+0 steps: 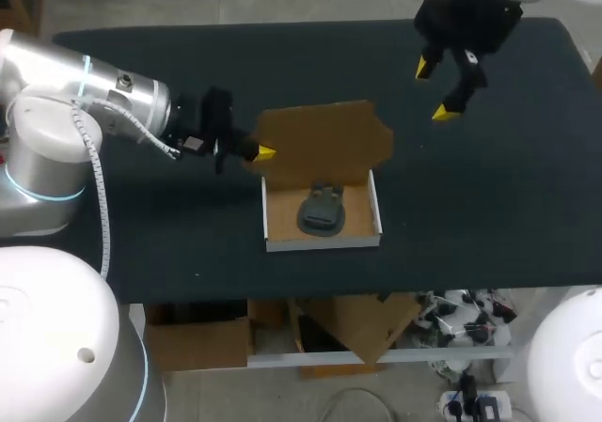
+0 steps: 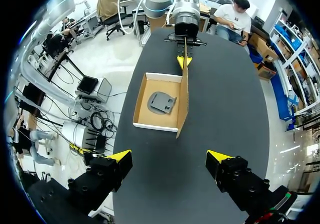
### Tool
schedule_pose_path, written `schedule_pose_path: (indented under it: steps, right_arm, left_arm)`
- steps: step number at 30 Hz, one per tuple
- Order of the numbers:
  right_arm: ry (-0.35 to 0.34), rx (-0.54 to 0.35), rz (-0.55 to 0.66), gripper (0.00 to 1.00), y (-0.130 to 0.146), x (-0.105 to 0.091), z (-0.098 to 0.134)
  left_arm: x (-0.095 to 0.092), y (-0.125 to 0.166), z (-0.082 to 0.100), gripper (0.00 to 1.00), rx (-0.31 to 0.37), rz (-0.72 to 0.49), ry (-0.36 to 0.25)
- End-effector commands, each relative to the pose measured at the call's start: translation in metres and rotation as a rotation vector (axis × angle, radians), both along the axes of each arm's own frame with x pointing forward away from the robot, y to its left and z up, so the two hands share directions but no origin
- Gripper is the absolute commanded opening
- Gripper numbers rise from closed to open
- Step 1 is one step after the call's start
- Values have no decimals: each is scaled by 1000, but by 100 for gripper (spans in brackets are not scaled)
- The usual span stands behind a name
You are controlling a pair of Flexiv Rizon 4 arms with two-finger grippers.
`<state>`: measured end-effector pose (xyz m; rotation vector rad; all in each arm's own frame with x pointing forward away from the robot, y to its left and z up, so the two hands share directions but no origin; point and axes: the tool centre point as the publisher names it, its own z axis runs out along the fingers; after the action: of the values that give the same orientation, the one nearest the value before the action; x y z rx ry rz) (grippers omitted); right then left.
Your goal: Assemble the packaging by folding the flat box into shape, placing the metal phone stand inside, and closing the box properly
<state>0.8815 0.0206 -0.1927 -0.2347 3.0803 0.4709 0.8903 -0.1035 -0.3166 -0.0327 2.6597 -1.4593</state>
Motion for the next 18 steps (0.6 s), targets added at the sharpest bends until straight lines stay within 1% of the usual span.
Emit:
schedule_pose_path:
  steps: [1, 10, 18]
  right_arm:
    - [4, -3, 1, 100, 1, 1, 0]
    - [5, 0, 3, 100, 1, 2, -1]
    - [5, 4, 4, 100, 1, 2, -2]
  left_arm:
    - [-3, -2, -1, 0, 21, -1, 1]
    - [2, -4, 1, 0, 50, -26, 6]
    - [5, -5, 1, 0, 61, -33, 9]
